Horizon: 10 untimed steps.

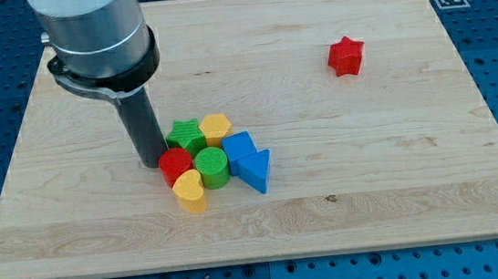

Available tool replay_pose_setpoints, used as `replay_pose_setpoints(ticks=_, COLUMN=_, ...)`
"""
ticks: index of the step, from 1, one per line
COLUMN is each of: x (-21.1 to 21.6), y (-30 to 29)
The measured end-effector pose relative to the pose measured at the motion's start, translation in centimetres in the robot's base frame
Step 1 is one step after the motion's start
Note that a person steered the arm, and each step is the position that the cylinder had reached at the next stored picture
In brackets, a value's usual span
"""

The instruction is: Move the arm away from the red circle

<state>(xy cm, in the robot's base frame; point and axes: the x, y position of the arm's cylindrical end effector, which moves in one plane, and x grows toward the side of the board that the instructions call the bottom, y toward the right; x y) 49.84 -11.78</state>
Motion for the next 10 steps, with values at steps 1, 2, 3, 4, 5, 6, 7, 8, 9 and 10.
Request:
replay_pose_setpoints(ticks=1, x=0.0, y=0.0)
replay_pose_setpoints(ticks=2, x=1.5, y=-1.7)
replay_pose_setpoints(ticks=3, x=3.2, y=-4.4)
replay_pose_setpoints(ticks=4, x=3.1, y=-5.7)
replay_pose_setpoints(ticks=5, x=-0.5, y=-5.9)
replay_pose_setpoints(ticks=6, x=-1.0, y=-5.9)
replay_pose_setpoints(ticks=7, x=-1.9, y=-7.7)
replay_pose_setpoints(ticks=8, x=-3.2, y=-10.6)
replay_pose_setpoints(ticks=9, x=-5.5, y=-11.7)
replay_pose_setpoints(ticks=10, x=-7.6, y=-11.7)
